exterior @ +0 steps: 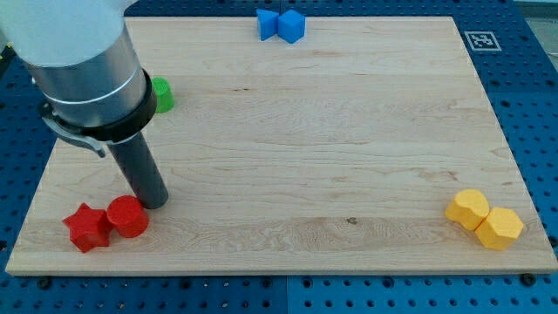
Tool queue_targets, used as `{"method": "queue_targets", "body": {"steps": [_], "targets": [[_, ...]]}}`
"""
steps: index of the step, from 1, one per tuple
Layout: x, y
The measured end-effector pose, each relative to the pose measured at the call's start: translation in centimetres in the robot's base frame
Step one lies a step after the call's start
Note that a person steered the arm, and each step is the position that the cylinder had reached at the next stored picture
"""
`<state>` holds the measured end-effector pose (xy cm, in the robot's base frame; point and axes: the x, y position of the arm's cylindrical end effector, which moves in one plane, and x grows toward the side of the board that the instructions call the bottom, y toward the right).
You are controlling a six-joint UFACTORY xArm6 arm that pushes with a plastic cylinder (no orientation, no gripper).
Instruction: Move the green star top to the red star
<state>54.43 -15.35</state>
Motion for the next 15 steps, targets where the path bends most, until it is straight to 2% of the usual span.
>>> {"method": "queue_targets", "body": {"steps": [2,4,6,7,9,10,12,13,15], "targets": [[-9.2,1.0],[-12.9,2.5],[-19.9,2.6],[-24.0,0.2],[-24.4,-8.7],[-23.3,-8.7],[-18.4,-8.7],[-18.0,-8.1],[-20.3,-7.9]]}}
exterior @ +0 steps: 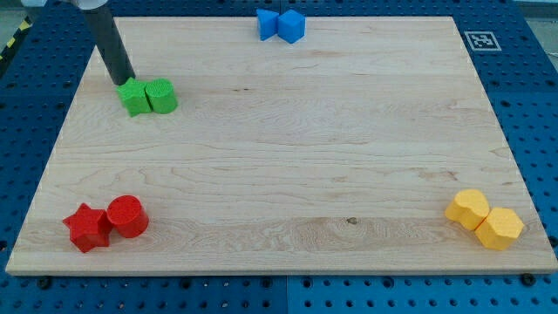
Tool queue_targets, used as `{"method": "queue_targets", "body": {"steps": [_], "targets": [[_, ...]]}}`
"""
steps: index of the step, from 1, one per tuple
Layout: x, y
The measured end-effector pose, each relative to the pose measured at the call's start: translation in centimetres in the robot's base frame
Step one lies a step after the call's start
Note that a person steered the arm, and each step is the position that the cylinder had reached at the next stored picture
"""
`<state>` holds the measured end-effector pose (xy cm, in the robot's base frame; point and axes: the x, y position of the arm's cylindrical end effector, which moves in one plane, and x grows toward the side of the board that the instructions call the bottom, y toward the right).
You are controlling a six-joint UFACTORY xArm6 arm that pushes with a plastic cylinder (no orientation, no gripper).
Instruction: Move the green star top to the red star
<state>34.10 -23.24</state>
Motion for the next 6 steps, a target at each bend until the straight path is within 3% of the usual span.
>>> {"method": "queue_targets", "body": {"steps": [2,4,6], "targets": [[0.9,3.2],[6.3,3.0],[6.9,3.0]]}}
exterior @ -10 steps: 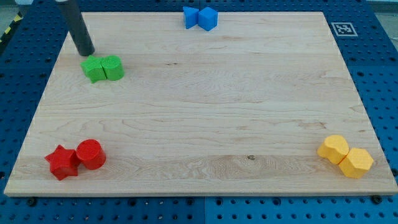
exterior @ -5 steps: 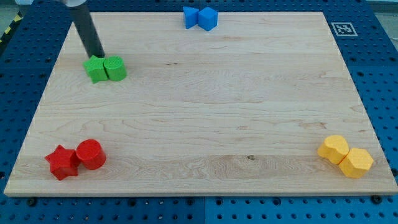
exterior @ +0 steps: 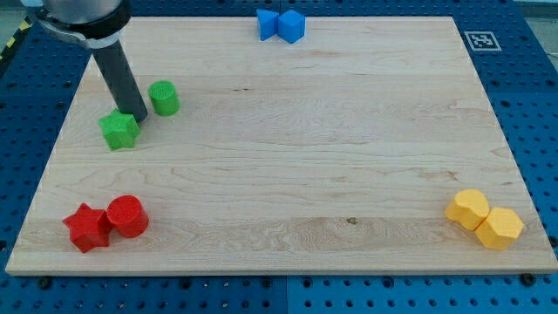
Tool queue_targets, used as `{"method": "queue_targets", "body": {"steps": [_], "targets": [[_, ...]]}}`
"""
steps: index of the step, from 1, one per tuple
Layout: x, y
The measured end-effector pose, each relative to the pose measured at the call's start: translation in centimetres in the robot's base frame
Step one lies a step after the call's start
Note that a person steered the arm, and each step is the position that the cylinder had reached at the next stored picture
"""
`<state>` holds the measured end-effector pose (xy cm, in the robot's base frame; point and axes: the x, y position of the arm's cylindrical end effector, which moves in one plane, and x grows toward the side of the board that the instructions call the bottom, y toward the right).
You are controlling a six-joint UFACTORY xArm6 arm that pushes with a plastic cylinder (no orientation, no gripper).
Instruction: Move the green star top to the red star
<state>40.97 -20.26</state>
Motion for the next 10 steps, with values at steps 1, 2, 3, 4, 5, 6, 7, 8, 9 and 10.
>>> {"method": "queue_targets", "body": {"steps": [1,2,3,4,5,6,7,8,9,10], "targets": [[-0.8,-0.5],[-0.6,-1.1],[0.0,-1.6],[1.7,-1.6],[3.3,-1.6],[4.4,-1.6],[5.7,-1.6],[7.4,-1.6],[8.7,-1.6],[9.5,-1.7]]}}
